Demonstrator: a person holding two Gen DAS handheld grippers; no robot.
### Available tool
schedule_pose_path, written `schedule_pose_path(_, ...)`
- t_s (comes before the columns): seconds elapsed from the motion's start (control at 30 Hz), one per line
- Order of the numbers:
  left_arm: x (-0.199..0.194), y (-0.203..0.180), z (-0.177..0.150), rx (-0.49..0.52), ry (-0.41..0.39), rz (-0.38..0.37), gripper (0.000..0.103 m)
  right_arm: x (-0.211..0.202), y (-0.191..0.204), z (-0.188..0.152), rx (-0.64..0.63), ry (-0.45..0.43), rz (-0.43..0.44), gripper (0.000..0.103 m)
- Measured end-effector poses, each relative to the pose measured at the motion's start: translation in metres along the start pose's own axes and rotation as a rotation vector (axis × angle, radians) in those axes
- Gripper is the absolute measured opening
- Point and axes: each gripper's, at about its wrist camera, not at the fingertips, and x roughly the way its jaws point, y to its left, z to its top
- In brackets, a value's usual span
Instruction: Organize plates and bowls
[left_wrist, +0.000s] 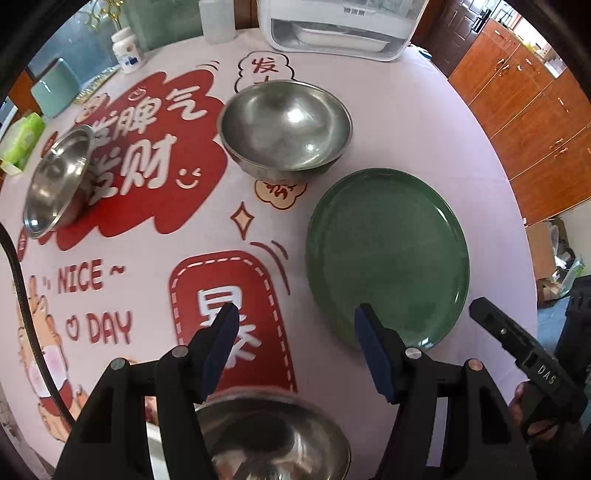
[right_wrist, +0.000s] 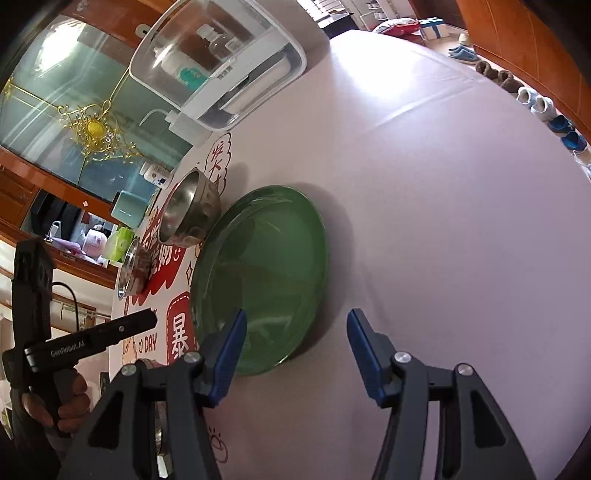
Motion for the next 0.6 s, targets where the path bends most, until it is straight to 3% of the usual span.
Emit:
schedule_pose_path(0.23,0.026,-0.001,0.009,0.01,0.01,-0.028,0.064,0.01,-0.002,0.002,-0.009,0.001,0.009,0.055)
schedule_pose_path(0.3,0.032,0.0,0.011,0.006,0.016,-0.044,0.064,0.013,-0.003,0.002,-0.014,0.008,0.01,0.046)
schedule_pose_path(0.6,0.055,-0.009,0.015,0.044,0.032,-0.053,0.061,0.02,-0.002,0.003,-0.055,0.003,0.005,0.031)
